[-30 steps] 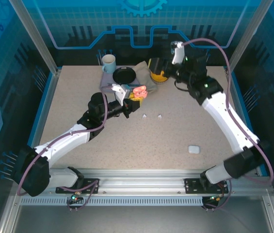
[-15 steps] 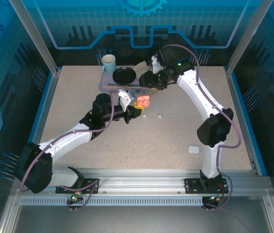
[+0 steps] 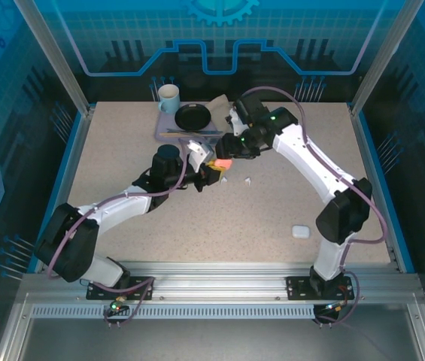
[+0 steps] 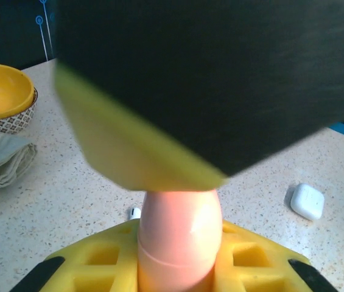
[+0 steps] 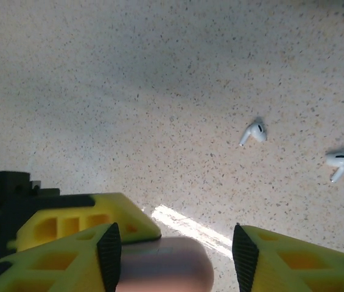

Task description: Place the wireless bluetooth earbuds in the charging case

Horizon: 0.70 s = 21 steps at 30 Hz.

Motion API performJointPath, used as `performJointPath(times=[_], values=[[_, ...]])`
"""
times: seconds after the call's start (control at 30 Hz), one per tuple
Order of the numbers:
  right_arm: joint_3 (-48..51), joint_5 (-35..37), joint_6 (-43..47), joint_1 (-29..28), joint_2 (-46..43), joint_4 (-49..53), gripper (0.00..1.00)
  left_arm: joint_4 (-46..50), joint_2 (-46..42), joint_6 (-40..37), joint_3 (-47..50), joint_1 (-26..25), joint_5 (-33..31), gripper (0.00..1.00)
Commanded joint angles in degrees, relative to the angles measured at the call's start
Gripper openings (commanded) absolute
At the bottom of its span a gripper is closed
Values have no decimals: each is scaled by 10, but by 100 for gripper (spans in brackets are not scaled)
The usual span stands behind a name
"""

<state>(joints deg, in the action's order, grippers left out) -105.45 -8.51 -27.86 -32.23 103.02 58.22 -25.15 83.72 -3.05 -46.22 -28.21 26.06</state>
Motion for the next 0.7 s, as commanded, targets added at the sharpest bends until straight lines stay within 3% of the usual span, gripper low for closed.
performJointPath(times=[0.0, 0.13, 0.33, 0.57, 0.67], values=[[46, 5, -5, -16, -45, 17, 54, -71, 4, 50, -13, 22, -30, 0], [90, 29, -42, -2, -85, -19, 57, -55, 13, 73, -13, 27, -37, 0], [181, 20, -100, 44, -135, -90, 60, -5, 39, 201, 6, 48, -97, 0], [292, 74, -137, 55, -169, -142, 60, 204, 115, 290, -75, 83, -81, 0], [339, 111, -165, 65, -187, -151, 61, 298, 179, 308, -140, 100, -24, 0]])
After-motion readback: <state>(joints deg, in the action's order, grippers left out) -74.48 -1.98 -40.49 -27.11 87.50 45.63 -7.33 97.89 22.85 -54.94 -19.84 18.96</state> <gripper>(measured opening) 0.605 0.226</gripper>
